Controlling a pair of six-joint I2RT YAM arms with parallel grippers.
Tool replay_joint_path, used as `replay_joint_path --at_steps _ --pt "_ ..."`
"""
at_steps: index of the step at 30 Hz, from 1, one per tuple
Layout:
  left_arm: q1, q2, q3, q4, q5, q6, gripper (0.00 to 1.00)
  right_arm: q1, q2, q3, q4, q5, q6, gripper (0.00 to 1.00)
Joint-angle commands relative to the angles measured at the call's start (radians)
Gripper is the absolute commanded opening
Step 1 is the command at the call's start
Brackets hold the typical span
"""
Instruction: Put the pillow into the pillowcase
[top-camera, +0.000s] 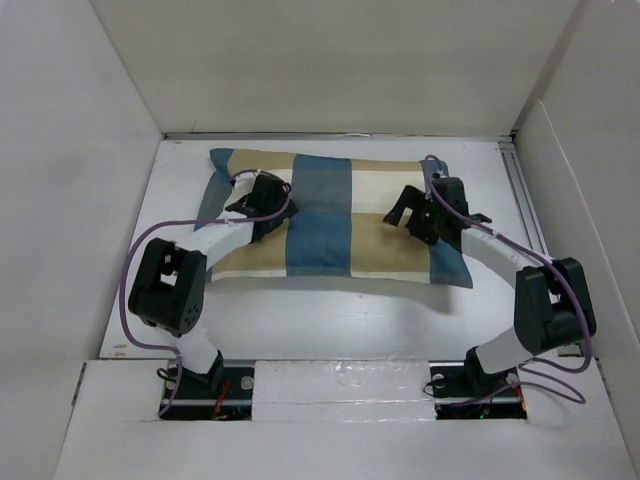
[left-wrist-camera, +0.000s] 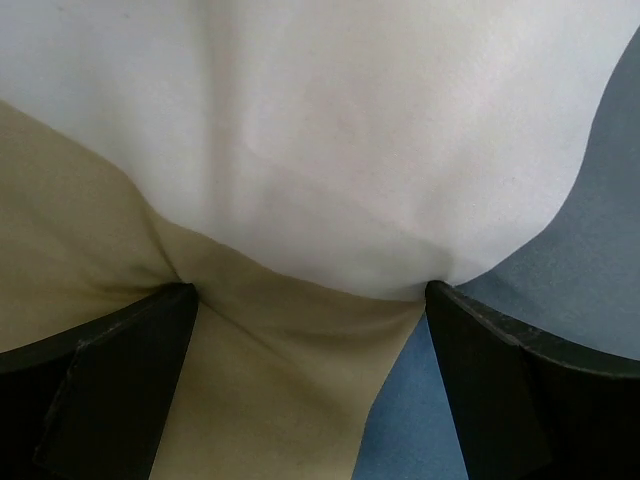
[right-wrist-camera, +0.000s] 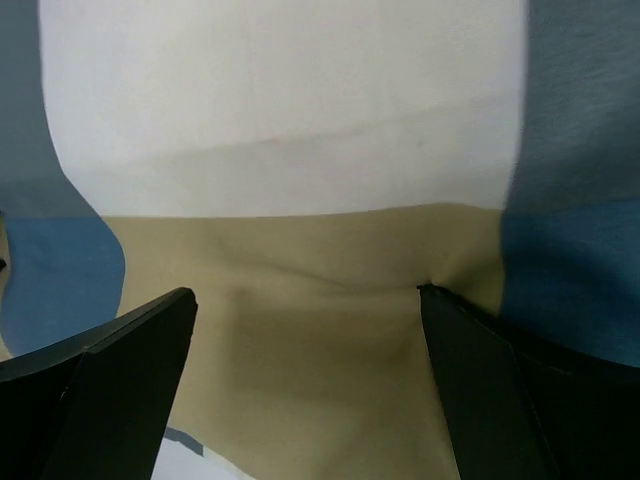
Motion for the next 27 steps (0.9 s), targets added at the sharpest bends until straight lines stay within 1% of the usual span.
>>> replay_joint_path --at_steps 1,3,6,7,9,10,11,12,14,16,17,18,19,21,22,23,24,25,27 --pt "0.03 0.037 0.0 -0.122 -0.137 -0.076 0.99 -0.097 0.066 0.058 -0.029 0.076 -0.048 1.0" --pt "0.044 0.011 0.011 -0.137 -0.138 -0.076 0.99 -0.14 0.088 0.098 -0.049 0.108 -0.059 1.0" --pt "0.044 -0.057 0.043 -0.186 -0.148 -0.053 0.99 -0.174 0.09 0.107 -0.062 0.085 -0.059 1.0" --pt "0.044 -0.083 0.043 -0.186 -0.139 -0.043 0.99 -0.174 0.089 0.098 -0.042 0.085 -0.059 1.0" --pt "0.044 -0.185 0.043 -0.197 -0.124 -0.034 0.99 -0.174 0.076 0.116 -0.031 0.094 -0.071 1.0" --pt "0.044 -0.221 0.016 -0.188 -0.124 -0.025 0.99 -0.183 0.076 0.158 -0.045 0.094 -0.082 1.0" --pt "0.044 -0.282 0.015 -0.177 -0.115 -0.025 0.99 -0.192 0.086 0.181 -0.071 0.094 -0.082 1.0" --pt "0.044 -0.307 0.015 -0.177 -0.115 -0.013 0.99 -0.192 0.096 0.205 -0.089 0.079 -0.082 1.0" --pt "0.056 -0.357 0.041 -0.218 -0.131 -0.002 0.99 -0.166 0.071 0.236 -0.108 0.065 -0.082 1.0" --pt "0.056 -0.384 0.064 -0.229 -0.142 0.013 0.99 -0.117 -0.025 0.213 -0.088 0.126 -0.082 1.0" --pt "0.056 -0.396 0.075 -0.239 -0.131 0.023 0.99 -0.07 -0.059 0.204 -0.088 0.14 -0.082 1.0" --pt "0.056 -0.422 0.075 -0.22 -0.107 0.058 0.99 -0.048 -0.122 0.204 -0.088 0.149 -0.082 1.0" --pt "0.056 -0.437 0.075 -0.208 -0.046 0.076 0.99 -0.03 -0.156 0.204 -0.111 0.149 -0.082 1.0" --pt "0.056 -0.494 0.075 -0.156 0.023 0.124 0.99 0.047 -0.235 0.193 -0.146 0.212 -0.107 1.0" --pt "0.056 -0.515 0.084 -0.156 0.045 0.138 0.99 0.076 -0.327 0.193 -0.171 0.252 -0.117 1.0" --pt "0.056 -0.541 0.094 -0.156 0.045 0.147 0.99 0.105 -0.375 0.193 -0.204 0.336 -0.127 1.0" --pt "0.056 -0.569 0.112 -0.18 0.045 0.158 0.99 0.16 -0.425 0.205 -0.235 0.373 -0.136 1.0" --pt "0.046 -0.632 0.124 -0.194 0.045 0.168 0.99 0.185 -0.529 0.206 -0.285 0.411 -0.136 1.0" --pt "0.046 -0.698 0.147 -0.222 0.031 0.211 0.99 0.239 -0.636 0.216 -0.332 0.5 -0.148 1.0"
